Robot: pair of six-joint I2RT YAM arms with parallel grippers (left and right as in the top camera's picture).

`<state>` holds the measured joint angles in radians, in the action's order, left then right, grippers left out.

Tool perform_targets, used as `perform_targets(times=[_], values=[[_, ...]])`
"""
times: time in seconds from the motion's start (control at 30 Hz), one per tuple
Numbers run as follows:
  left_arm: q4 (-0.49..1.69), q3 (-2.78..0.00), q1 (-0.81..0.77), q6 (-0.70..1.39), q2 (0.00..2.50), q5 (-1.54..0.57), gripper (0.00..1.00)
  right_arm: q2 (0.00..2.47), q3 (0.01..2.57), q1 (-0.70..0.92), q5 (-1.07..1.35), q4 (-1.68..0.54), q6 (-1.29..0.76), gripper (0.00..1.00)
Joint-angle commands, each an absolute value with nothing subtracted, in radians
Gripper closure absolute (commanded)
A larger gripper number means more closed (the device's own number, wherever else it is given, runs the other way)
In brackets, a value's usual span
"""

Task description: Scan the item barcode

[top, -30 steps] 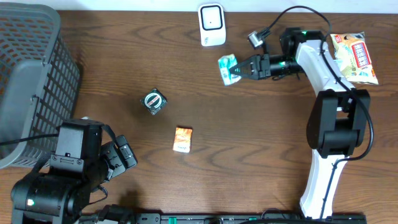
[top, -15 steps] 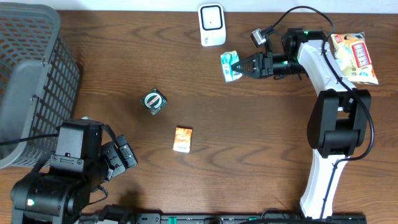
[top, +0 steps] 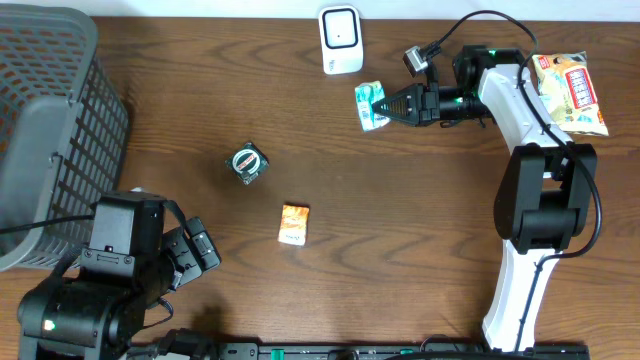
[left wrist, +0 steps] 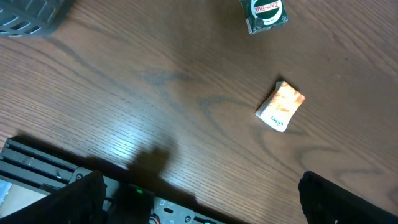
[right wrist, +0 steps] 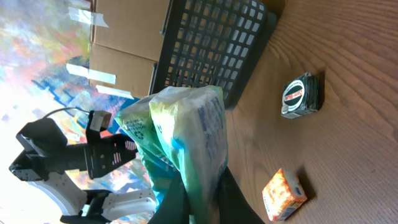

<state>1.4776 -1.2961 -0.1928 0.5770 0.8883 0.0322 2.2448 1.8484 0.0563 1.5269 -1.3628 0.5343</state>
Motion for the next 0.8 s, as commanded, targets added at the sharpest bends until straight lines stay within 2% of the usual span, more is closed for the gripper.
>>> perform_targets(times=[0.0,0.77], values=[[1.48,-1.295,-0.193,0.582,0.888,0.038,0.02,2.224,1.845,0.061,1.562,-1.362,0.54,0.99],[1.48,-1.295,-0.193,0.582,0.888,0.038,0.03,2.223,1.845,0.074,1.547,-1.334,0.541,0.99]])
